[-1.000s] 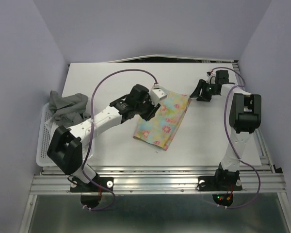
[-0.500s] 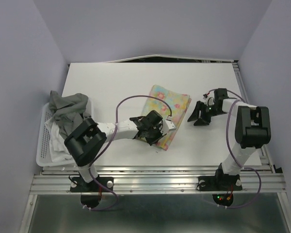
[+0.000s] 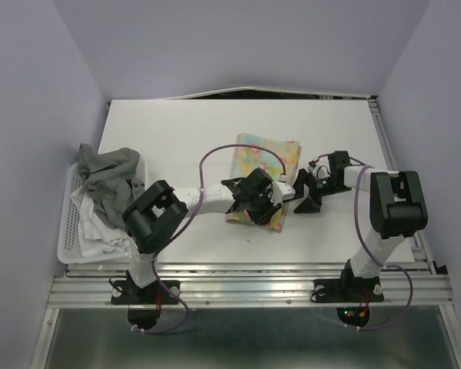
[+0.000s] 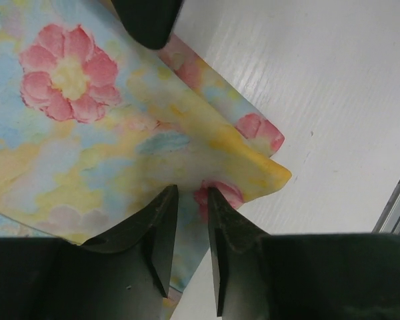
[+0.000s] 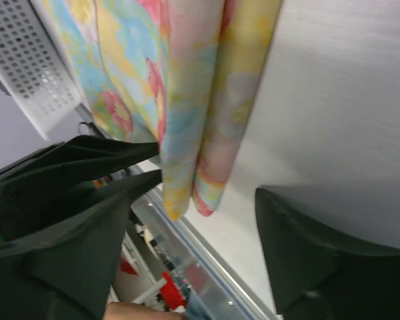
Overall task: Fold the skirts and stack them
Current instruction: Fold the skirt
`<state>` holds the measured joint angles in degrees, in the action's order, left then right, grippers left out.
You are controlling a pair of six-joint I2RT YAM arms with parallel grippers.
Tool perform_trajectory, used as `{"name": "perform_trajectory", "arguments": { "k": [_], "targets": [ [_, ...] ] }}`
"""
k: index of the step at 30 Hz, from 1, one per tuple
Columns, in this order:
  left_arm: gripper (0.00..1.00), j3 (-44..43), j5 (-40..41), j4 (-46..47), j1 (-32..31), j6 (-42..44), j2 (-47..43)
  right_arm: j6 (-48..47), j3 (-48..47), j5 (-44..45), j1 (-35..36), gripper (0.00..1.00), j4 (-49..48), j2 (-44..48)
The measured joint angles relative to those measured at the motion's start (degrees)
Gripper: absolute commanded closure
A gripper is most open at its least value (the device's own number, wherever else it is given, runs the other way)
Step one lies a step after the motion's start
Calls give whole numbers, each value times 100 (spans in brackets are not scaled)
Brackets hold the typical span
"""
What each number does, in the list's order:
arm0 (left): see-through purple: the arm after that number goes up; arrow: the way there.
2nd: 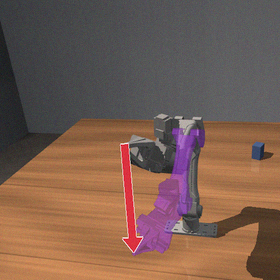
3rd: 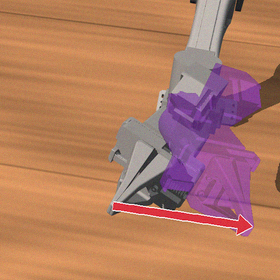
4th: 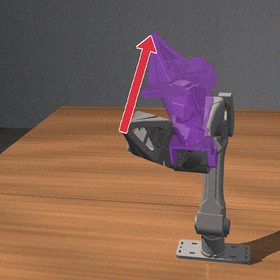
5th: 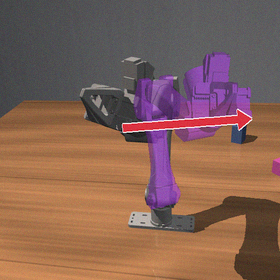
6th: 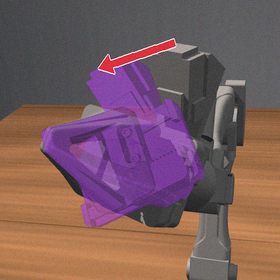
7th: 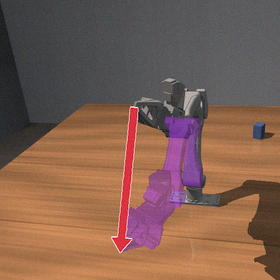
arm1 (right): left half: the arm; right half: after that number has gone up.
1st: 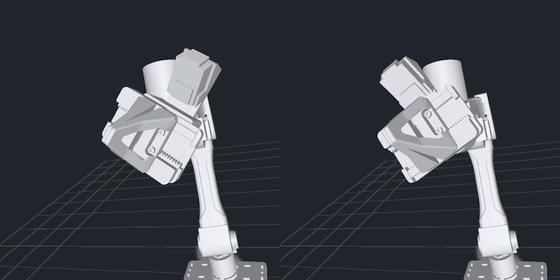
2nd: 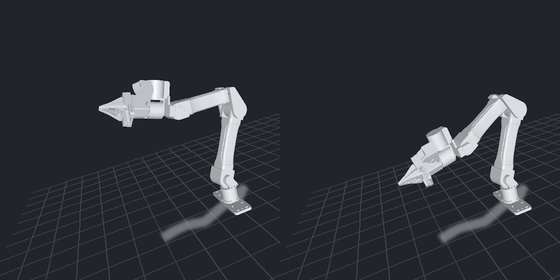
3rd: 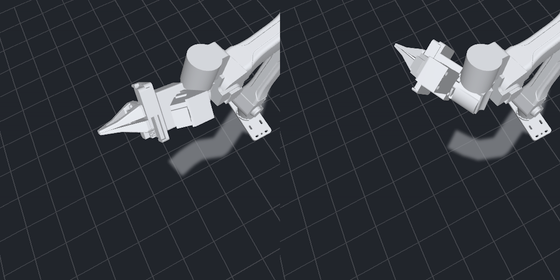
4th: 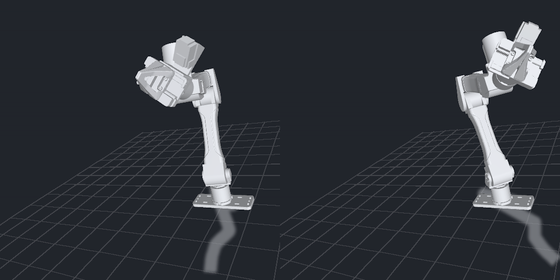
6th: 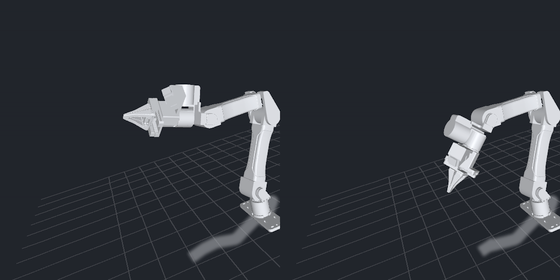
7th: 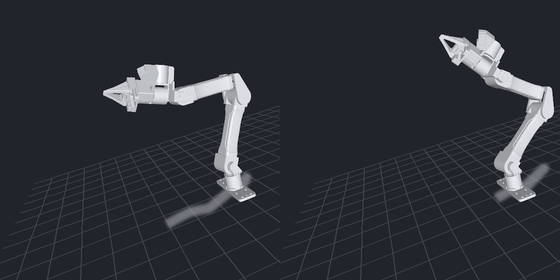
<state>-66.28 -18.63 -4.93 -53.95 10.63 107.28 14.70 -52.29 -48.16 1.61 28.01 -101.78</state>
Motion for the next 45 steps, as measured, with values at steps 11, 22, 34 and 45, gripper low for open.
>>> {"name": "perform_trajectory", "arguments": {
  "k": [11, 22, 34, 45],
  "targets": [
    [60, -203, -188, 59, 2, -236, 11, 192, 269, -205, 354, 19, -229, 125],
    [68, -579, -590, 221, 0, -367, 579, 476, 525, -293, 367, 26, -352, 111],
    [69, -1078, -767, -28, -35, -758, 914, 334, 507, -260, 328, 91, -463, -339],
    [45, -190, 94, -68, -109, -168, -310, 13, -74, -525, 374, 99, -28, -671]
  ]
}}
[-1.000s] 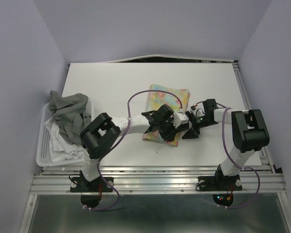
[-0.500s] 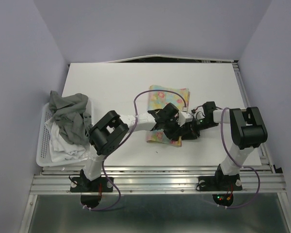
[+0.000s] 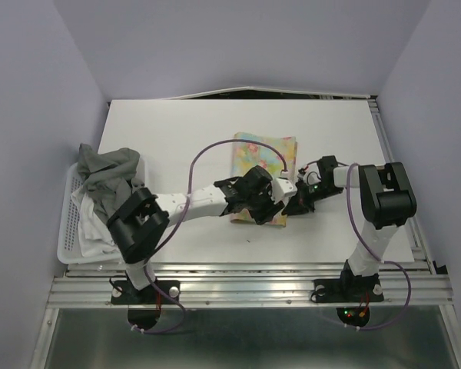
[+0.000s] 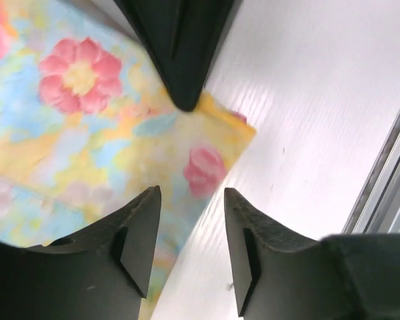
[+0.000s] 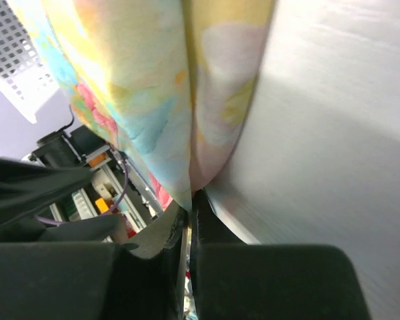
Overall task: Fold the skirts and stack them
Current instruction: Fold the skirt
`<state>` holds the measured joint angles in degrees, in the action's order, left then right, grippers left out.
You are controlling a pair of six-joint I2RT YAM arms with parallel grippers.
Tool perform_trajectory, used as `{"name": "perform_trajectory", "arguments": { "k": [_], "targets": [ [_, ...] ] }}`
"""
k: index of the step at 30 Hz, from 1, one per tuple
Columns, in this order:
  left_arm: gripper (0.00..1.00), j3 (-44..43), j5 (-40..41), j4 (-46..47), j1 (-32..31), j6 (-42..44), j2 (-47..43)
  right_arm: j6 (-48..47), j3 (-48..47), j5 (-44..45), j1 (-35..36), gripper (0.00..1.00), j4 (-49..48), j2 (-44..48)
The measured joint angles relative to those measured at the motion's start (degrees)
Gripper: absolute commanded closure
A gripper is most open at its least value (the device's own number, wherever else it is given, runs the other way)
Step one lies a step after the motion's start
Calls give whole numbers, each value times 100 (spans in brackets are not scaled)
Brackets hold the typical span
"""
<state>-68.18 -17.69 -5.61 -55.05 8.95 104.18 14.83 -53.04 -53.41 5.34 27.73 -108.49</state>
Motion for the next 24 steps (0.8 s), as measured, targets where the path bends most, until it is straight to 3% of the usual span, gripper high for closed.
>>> {"name": "perform_trajectory", "arguments": {
  "k": [1, 3, 4, 6, 8, 13, 24],
  "targets": [
    [39, 190, 197, -2, -52, 175, -295, 0, -13, -48, 0, 99, 31, 0],
    [39, 479, 549, 31, -181, 505, -793, 22, -20, -146, 0, 99, 61, 0],
    [31, 601, 702, 83, -243, 675, -964, 42, -20, -203, 0, 99, 79, 0],
    [30, 901, 1016, 223, -363, 968, -1231, 98, -20, -337, 0, 99, 109, 0],
    [13, 1196, 1377, 372, -516, 1290, -1290, 214, -33, -498, 0, 99, 153, 0],
    [13, 1698, 2153, 699, -881, 1703, -1130, 472, -199, -885, 0, 99, 199, 0],
    [19, 1663, 3040, 1843, -1058, 2057, -385, 758, -225, -1071, -2, 99, 219, 0]
  ]
}}
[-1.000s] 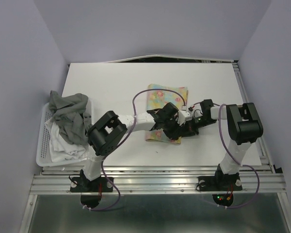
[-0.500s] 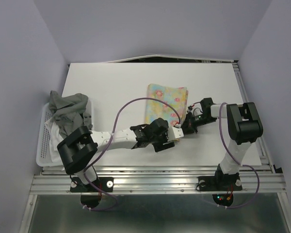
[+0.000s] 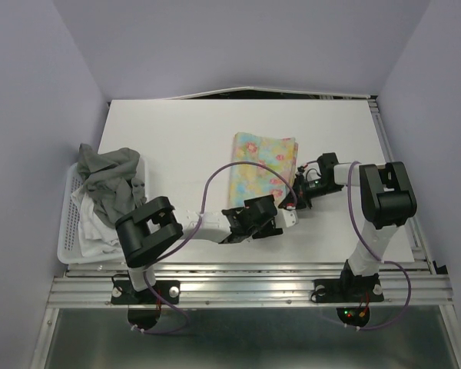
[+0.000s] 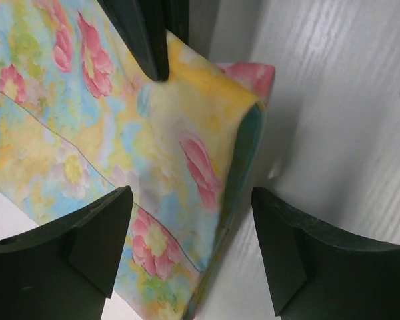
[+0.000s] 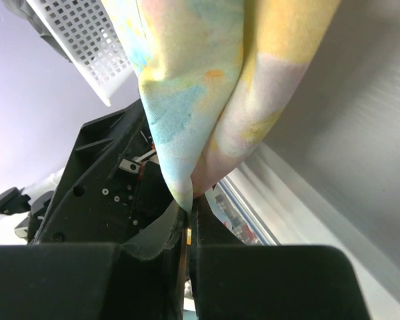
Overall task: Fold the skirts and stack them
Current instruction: Fold the skirt
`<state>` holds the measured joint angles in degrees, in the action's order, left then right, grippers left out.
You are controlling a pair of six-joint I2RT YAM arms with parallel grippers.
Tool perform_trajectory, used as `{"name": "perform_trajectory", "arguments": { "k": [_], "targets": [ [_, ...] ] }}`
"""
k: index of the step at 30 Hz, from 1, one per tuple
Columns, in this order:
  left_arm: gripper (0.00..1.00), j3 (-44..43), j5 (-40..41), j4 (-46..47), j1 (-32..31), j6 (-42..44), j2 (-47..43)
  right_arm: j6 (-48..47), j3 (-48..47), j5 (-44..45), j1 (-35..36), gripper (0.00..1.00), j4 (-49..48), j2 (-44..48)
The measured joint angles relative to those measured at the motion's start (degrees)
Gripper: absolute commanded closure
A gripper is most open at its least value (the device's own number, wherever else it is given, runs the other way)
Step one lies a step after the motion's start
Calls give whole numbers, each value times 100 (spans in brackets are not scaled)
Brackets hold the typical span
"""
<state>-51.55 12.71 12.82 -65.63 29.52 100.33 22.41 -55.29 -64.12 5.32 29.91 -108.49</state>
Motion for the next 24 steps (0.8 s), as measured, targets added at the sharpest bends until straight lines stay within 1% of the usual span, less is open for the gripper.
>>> {"name": "perform_trajectory", "arguments": {
  "k": [2, 3, 6, 7, 8, 9, 10, 11, 12, 13, 14, 15, 16, 19, 22, 23, 24],
  "targets": [
    [23, -55, 212, 214, -17, -4, 144, 44, 0, -24, 0, 99, 4, 0],
    [29, -76, 343, 328, -31, -2, 219, 63, 0, -44, -15, 99, 9, 0],
    [42, -81, 533, 463, -39, 0, 304, 96, 0, -63, -48, 99, 15, 0],
    [52, -50, 577, 439, -39, 7, 304, 94, 0, -61, -57, 99, 24, 0],
    [58, -35, 603, 426, -42, 4, 304, 94, 0, -59, -76, 99, 35, 0],
    [71, -31, 603, 382, -42, -11, 302, 85, 0, -31, -96, 99, 63, 0],
    [77, -28, 599, 289, -42, 2, 299, 76, 0, -13, -116, 99, 85, 0],
    [83, -28, 590, 232, -42, -17, 295, 72, 0, 15, -125, 95, 103, 0],
    [100, -28, 581, 181, -39, -26, 286, 68, 0, 37, -125, 84, 114, 0],
    [100, -28, 570, 129, -42, -39, 260, 57, 0, 48, -122, 71, 122, 0],
    [100, -31, 566, 52, -42, -79, 221, 33, 0, 48, -118, 46, 140, 0],
    [100, -42, 551, -37, -44, -76, 184, -17, 0, 57, -116, 38, 155, 0],
    [100, -46, 542, -133, -55, -85, 151, -26, -4, 81, -120, 34, 203, 2],
    [100, -90, 459, -476, -52, -101, 107, -304, -125, 350, -146, 32, 446, 2],
    [100, -127, 378, -772, -98, -107, 105, -654, -634, 868, -208, 34, 855, 2],
    [100, -144, 372, -855, -122, -111, 105, -828, -920, 1134, -238, 37, 1005, 2],
    [100, -184, 350, -1021, -190, -116, 98, -1071, -1464, 1534, -323, 39, 1106, 2]
  ]
}}
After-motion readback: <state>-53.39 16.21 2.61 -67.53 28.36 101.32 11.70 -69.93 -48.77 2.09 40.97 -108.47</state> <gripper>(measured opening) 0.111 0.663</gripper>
